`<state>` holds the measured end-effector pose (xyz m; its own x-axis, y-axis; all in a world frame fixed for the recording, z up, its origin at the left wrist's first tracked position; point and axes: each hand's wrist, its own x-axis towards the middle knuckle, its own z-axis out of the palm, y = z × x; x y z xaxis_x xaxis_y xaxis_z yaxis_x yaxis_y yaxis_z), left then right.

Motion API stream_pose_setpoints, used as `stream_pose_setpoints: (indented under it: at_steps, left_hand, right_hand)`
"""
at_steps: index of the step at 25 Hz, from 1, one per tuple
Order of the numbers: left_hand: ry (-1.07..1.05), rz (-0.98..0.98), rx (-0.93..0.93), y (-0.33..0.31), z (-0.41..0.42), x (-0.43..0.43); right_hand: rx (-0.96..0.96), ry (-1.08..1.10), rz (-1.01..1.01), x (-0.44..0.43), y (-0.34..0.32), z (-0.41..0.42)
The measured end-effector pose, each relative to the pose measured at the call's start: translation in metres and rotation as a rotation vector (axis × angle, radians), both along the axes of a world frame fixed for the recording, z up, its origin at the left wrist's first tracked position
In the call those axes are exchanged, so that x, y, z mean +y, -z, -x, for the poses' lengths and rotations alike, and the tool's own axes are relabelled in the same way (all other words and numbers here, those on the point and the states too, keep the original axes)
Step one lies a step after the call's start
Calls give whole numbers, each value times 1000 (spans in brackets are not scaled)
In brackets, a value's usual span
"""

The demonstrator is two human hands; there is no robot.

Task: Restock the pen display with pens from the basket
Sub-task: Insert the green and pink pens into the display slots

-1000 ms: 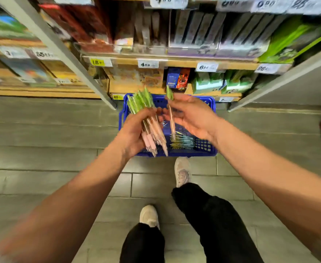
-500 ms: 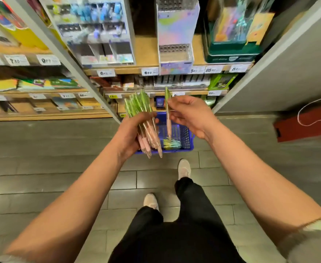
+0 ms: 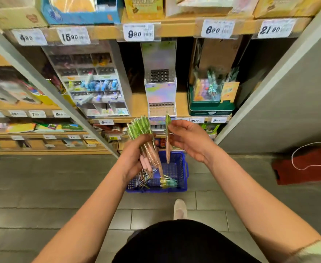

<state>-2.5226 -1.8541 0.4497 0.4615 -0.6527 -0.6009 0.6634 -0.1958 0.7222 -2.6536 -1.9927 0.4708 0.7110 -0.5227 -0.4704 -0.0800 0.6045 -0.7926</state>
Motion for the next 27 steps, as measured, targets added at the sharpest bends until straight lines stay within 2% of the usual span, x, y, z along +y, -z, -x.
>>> stream_pose_setpoints:
  at_steps: [9,17,22,27]
  left_hand:
    - [-59,31,30,21,-31,-52]
    - [68,117,-31,46,-126,-101]
    - [123,116,-61,75,-177,-128]
    - [108,164,-43,89,-195,-142]
  right_hand:
    - [30,17,-35,-48,18,-52]
    - [39,100,14,-80,48,-130]
    - [-34,254,117,-124,65,-165]
    - [-30,456,352,-175,59,-209]
